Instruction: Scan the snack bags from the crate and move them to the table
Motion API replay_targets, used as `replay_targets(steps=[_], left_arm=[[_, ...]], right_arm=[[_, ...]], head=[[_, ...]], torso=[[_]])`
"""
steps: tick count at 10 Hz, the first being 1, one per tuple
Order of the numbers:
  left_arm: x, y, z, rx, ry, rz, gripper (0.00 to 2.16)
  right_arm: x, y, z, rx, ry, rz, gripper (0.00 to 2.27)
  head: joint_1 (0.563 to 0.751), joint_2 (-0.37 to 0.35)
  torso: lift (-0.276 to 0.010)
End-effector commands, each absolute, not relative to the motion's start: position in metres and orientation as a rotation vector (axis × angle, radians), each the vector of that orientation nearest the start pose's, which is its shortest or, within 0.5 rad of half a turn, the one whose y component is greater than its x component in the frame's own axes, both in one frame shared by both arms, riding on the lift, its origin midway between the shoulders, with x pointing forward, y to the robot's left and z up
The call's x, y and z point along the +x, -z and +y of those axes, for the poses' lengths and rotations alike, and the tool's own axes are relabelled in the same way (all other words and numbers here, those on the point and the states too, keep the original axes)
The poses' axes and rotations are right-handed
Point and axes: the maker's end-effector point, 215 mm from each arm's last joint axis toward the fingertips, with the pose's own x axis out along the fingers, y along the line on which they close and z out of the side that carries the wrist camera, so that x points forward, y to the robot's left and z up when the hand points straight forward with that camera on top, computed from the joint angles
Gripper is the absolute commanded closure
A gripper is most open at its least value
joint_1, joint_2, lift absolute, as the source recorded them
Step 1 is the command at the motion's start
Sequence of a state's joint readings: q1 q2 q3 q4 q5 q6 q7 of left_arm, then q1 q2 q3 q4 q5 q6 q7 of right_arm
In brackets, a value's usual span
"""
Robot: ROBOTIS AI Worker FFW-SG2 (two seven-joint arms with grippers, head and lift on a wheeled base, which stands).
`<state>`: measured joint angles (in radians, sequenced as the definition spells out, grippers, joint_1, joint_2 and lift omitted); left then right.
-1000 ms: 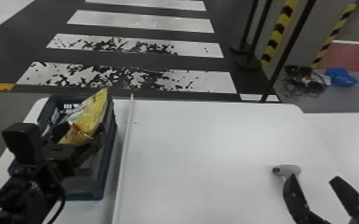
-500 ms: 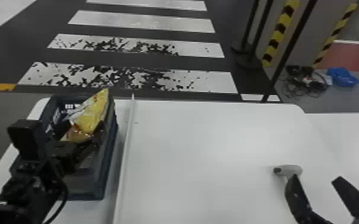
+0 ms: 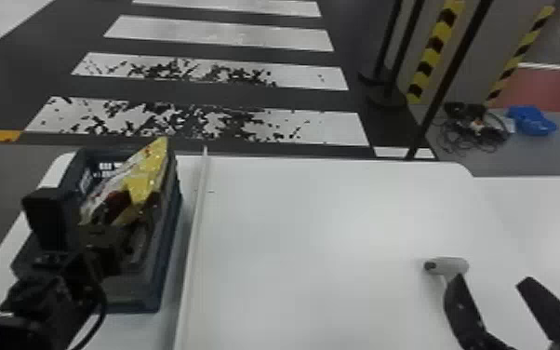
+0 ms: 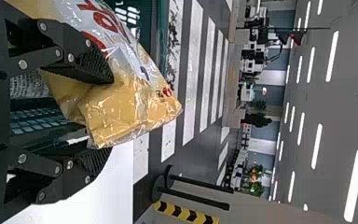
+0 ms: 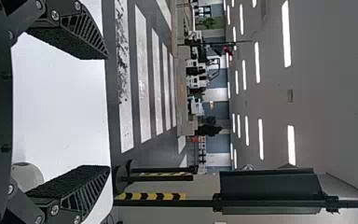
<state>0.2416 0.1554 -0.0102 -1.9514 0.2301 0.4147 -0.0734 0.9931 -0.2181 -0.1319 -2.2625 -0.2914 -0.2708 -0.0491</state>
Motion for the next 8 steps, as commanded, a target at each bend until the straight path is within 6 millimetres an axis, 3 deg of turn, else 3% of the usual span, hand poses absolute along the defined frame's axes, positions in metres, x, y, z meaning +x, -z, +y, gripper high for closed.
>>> replay_targets(steps=[1,3,4,5,8], left_arm=[[0.510,0.383,0.217,-0.069,0.165,0.288,1.34],[0.503,0.375,0.217,-0.054,0.164,0.277,1.35],[0.500,0.371,0.222,-0.041,0.146,0.270,1.72],[0.497,0.371,0.228,-0.016,0.123,0.268,1.79],[0.488,0.355,0.248,0.029,0.074,0.242,1.80]], right_arm=[[0.311,0.311,-0.299,0.049,0.021,0.023,0.16],[0.310,0.306,-0.298,0.051,0.020,0.016,0.16],[0.309,0.306,-0.296,0.054,0.018,0.016,0.16],[0.309,0.306,-0.295,0.055,0.018,0.017,0.16],[0.309,0.306,-0.291,0.063,0.011,0.016,0.16]], head=[[0.695,-0.113],[0.695,-0.114],[0.695,-0.113],[0.695,-0.111],[0.695,-0.081]], torso=[[-0.095],[-0.095],[-0.095],[-0.095],[-0.095]])
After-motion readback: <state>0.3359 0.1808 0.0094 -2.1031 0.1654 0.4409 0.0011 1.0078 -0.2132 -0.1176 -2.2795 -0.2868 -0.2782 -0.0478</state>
